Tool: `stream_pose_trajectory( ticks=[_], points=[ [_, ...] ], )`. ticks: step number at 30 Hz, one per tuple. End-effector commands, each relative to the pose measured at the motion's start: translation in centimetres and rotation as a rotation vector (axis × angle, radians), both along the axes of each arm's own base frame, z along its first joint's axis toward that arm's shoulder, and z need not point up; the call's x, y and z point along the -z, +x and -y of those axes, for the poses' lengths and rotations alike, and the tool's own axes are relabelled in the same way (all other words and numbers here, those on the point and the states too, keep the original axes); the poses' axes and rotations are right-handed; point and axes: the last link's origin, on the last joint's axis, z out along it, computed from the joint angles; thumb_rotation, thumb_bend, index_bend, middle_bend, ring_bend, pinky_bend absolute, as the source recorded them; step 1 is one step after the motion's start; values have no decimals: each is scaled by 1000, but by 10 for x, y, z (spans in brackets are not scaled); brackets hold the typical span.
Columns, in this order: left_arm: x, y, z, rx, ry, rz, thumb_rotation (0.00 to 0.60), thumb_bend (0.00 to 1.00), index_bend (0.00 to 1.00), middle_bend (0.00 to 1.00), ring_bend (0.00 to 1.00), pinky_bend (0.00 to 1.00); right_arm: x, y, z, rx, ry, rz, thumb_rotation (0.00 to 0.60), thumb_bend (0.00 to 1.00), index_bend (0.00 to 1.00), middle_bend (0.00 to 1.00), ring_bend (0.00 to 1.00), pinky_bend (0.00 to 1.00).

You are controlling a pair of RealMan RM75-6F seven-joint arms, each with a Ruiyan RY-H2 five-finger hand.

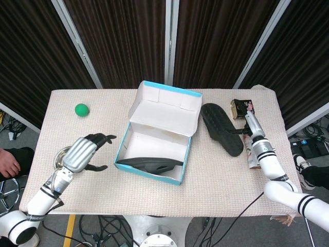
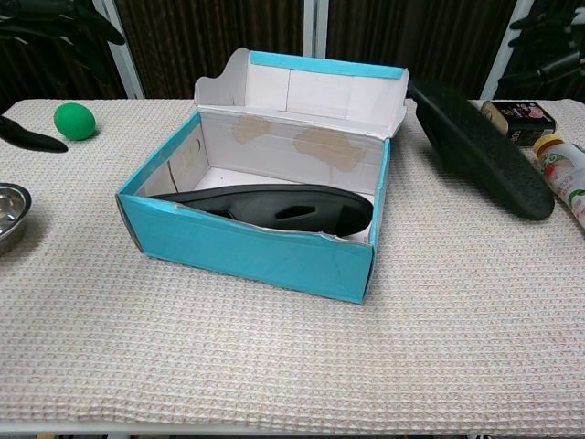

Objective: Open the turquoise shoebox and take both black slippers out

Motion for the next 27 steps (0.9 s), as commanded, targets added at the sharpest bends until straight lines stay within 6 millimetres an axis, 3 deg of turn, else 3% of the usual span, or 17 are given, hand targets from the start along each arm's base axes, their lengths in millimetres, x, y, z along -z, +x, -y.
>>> stream_pose_trajectory(
  ticks=[1, 9, 19, 27],
  points=[
    [9, 26, -5, 71, -39, -51, 600, 0, 185, 291, 222, 302, -32, 15, 1, -65, -76, 12, 600, 0, 0, 0, 0, 0],
    [53, 69, -20, 149, -160, -184, 600, 0, 180, 228, 164, 245, -70, 29, -4, -103, -119, 16, 600, 0, 0, 0, 0, 0],
    [81, 92, -45, 97, -164, -220, 600, 0, 179, 227, 163, 249, -69, 19, -7, -92, -103, 37, 600, 0, 0, 0, 0, 0],
    [102, 106, -43, 75, -200, -260, 600, 0, 178, 227, 163, 253, -67, 17, -5, -98, -92, 36, 600, 0, 0, 0, 0, 0]
  ],
)
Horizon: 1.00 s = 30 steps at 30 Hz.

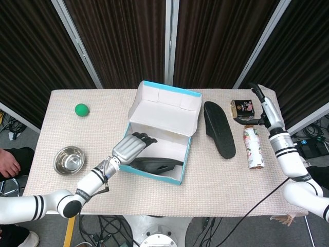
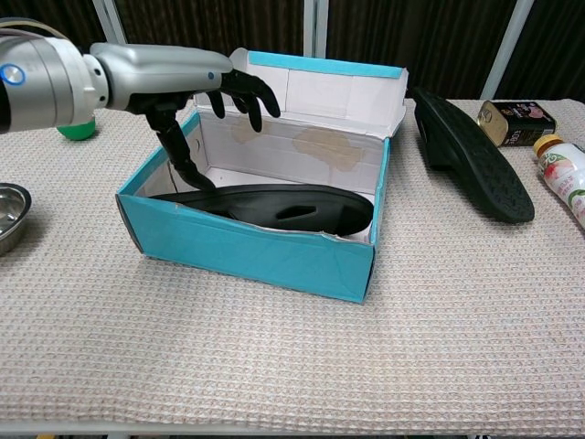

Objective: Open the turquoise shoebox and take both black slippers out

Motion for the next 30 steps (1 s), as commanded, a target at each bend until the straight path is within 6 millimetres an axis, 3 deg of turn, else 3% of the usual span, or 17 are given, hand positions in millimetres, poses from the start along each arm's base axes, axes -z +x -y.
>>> stream_pose_trajectory(
  ticks=[1, 14, 23, 27, 30],
  points=[
    [18, 7, 2, -8, -24, -32, 600, 0, 178, 227, 163, 254, 2, -2, 0, 0, 6, 1, 600, 0, 0, 0, 0, 0],
    [34, 2, -1, -39, 12, -152, 600, 0, 182, 227, 163, 256, 7, -8, -2, 2, 24, 30, 600, 0, 0, 0, 0, 0],
    [48, 3, -6, -67, -15, -174, 600, 0, 236, 262, 163, 256, 6, -12, -3, 8, 24, 36, 600, 0, 0, 0, 0, 0],
    [56, 4, -5, -53, -14, -157, 600, 0, 329, 339, 199, 257, 6, -14, -3, 15, 22, 40, 600, 0, 0, 0, 0, 0],
    [61, 3, -5, -41, -10, -129, 600, 26, 464, 448, 315, 280, 5, -15, -3, 23, 18, 49, 600, 0, 0, 0, 0, 0]
  ],
)
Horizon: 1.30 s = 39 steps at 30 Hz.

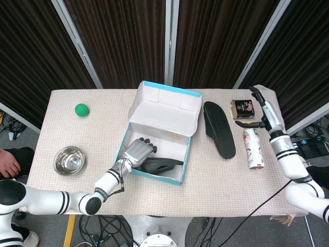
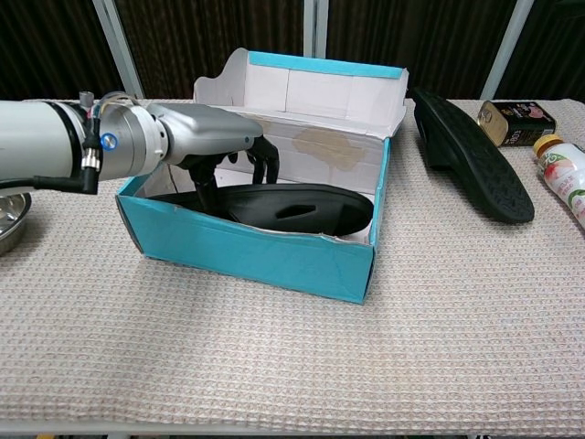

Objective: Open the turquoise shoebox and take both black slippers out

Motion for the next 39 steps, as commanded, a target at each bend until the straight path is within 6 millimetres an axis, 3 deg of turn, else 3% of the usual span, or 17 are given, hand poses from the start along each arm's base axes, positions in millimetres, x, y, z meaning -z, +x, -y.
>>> stream_pose_trajectory(
  ticks=[1, 4, 8, 13, 22, 26, 29, 33, 37, 39],
  points=[
    [8, -1, 0, 13, 3, 39, 600, 51, 504, 488, 356, 311, -1, -1, 0, 7, -3, 9, 600, 0, 0, 0, 0, 0],
    [10, -3, 0, 18, -13, 75, 600, 146, 609, 600, 478, 409, -1, -2, 0, 12, -4, 13, 600, 0, 0, 0, 0, 0],
    [9, -4, -1, 6, -22, 160, 600, 248, 676, 704, 583, 520, -2, -3, 0, 21, -6, 18, 600, 0, 0, 0, 0, 0],
    [-2, -5, -4, 11, 0, 270, 600, 291, 726, 731, 602, 534, -3, -4, 0, 27, -5, 30, 600, 0, 0, 0, 0, 0],
    [-24, -2, -14, 40, 131, 554, 600, 297, 710, 724, 604, 534, -5, 0, -1, 15, -5, 29, 600, 0, 0, 0, 0, 0],
    [-26, -8, -17, 61, 209, 602, 600, 292, 692, 719, 603, 535, -6, 2, -3, 9, -5, 35, 600, 0, 0, 0, 0, 0],
    [-41, -14, -23, 37, 305, 688, 600, 293, 691, 718, 603, 535, -7, 2, -3, 6, -5, 34, 600, 0, 0, 0, 0, 0],
    [-84, -39, -31, -9, 483, 724, 600, 301, 691, 713, 600, 535, -9, 5, -5, -8, -1, 33, 600, 0, 0, 0, 0, 0],
    [-125, -85, -34, -149, 595, 618, 600, 299, 686, 697, 597, 535, -10, 10, -9, -33, 4, 40, 600, 0, 0, 0, 0, 0],
    [-133, -104, -34, -208, 602, 533, 600, 299, 670, 682, 591, 535, -11, 11, -11, -45, 6, 44, 600, 0, 0, 0, 0, 0]
  ],
)
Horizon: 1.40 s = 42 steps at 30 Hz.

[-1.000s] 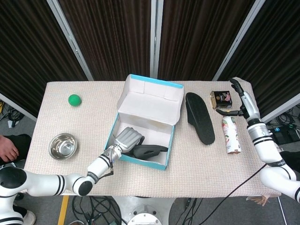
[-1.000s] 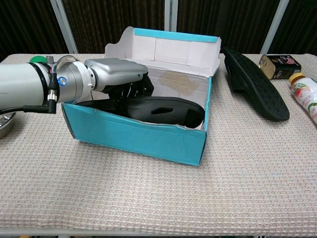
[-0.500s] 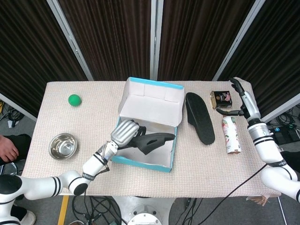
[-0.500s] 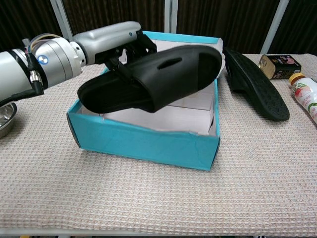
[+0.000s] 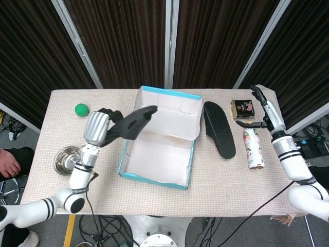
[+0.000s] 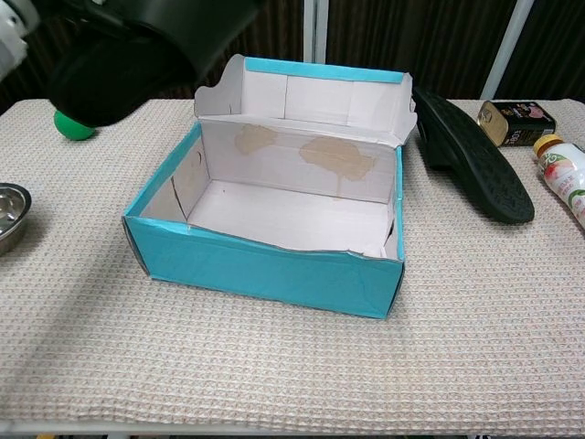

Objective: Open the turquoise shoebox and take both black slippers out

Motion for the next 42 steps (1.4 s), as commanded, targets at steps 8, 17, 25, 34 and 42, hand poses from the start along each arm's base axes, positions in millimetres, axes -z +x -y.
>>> stream_pose_trajectory(
  ticks=[8, 17, 25, 34, 42],
  points=[
    [-19, -98, -16, -443, -108, -216, 600, 301, 639, 650, 555, 510, -4, -1, -19, -47, 8, 12, 600, 0, 0, 0, 0, 0],
    [-2, -102, -25, -520, -238, -165, 600, 171, 227, 221, 111, 223, -9, -10, -30, -43, 15, -13, 600, 0, 0, 0, 0, 0],
    [-23, -104, -9, -516, -226, -190, 600, 37, 116, 68, 0, 118, -12, -27, -39, -46, 29, -101, 600, 0, 0, 0, 0, 0],
    [-86, -140, 54, -481, -42, -202, 600, 19, 156, 168, 51, 174, -29, -68, -81, -134, -41, -457, 600, 69, 0, 0, 0, 0],
    [-131, -188, 155, -492, 130, -345, 600, 19, 218, 205, 70, 155, -29, -98, -155, -89, -181, -579, 600, 94, 0, 0, 0, 0]
  ],
)
